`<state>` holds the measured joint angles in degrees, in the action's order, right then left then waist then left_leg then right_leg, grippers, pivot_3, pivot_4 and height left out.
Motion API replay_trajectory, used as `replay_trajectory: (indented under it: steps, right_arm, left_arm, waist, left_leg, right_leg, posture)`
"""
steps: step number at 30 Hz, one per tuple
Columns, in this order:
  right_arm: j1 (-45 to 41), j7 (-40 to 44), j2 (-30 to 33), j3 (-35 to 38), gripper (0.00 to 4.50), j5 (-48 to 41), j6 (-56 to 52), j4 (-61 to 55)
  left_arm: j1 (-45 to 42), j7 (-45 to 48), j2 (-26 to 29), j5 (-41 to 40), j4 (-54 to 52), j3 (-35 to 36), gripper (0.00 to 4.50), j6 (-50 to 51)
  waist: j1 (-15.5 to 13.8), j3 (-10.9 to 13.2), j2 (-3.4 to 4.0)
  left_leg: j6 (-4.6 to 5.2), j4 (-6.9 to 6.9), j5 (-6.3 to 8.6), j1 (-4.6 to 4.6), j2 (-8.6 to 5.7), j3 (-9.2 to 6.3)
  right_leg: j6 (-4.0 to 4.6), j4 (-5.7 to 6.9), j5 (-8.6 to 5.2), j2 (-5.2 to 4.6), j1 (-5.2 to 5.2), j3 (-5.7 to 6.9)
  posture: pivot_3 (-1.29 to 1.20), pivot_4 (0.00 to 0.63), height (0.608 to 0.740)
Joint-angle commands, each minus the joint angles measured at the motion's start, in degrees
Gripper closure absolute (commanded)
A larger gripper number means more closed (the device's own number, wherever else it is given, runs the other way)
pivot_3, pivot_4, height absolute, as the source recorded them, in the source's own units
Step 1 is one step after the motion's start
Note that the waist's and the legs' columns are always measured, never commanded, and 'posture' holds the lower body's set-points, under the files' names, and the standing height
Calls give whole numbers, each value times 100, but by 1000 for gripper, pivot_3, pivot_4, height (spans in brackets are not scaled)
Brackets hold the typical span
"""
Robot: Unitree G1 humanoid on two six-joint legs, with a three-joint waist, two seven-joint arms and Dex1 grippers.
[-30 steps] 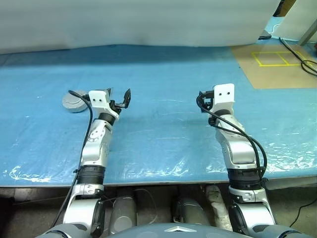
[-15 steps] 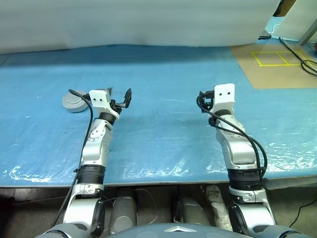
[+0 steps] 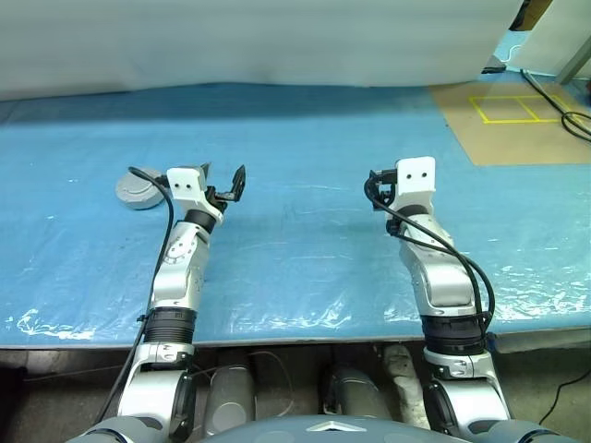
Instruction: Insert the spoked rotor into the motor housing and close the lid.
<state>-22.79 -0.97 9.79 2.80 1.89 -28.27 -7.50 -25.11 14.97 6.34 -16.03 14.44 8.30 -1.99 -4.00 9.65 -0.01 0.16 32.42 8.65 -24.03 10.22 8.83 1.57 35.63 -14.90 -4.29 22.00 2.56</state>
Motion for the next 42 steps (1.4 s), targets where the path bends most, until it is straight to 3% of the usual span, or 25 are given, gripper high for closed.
replay_trajectory:
  steps: [1, 17, 26, 35, 42]
  right_arm:
    - [8, -46, -2, 73, 926, 38, 33, -259]
    - [-30, -173, -39, 37, 926, 135, 56, -235]
    - [-494, -249, -55, -35, 926, 212, 322, 226]
    - [-1770, -827, -424, -216, 926, 523, 1182, 1661]
    - [-1717, -716, -427, -201, 926, 518, 1297, 1691]
  left_arm:
    - [-130, 5, 26, 49, -226, -33, 25, -41]
    - [-623, 216, -265, 10, 179, -209, 25, -145]
    - [-1104, 437, -481, 19, 798, -224, 25, -527]
    - [-2114, 643, -963, 39, 1899, -235, 25, -1144]
    - [-2095, 707, -1042, 54, 1914, -223, 25, -1247]
  waist:
    - [0, 0, 0]
    - [-1, 0, 1]
    - [0, 1, 1]
    - [2, 4, 7]
    - [-1, 5, 7]
  left_leg:
    - [0, 0, 0, 0, 0, 0]
    - [0, -2, 0, 0, -2, 1]
    - [0, -2, 0, 0, -3, 2]
    - [1, 0, -1, -3, -5, 7]
    - [7, -8, -3, -20, -9, 8]
  right_leg:
    - [0, 0, 0, 0, 0, 0]
    - [0, 0, 0, 0, 1, -2]
    - [0, 0, 0, 0, 2, -3]
    - [1, 6, 1, -1, 7, -7]
    - [1, -1, 0, -1, 19, -8]
  posture:
    - [0, 150, 740]
    - [0, 150, 740]
    - [0, 150, 740]
    - [0, 150, 740]
    - [0, 150, 740]
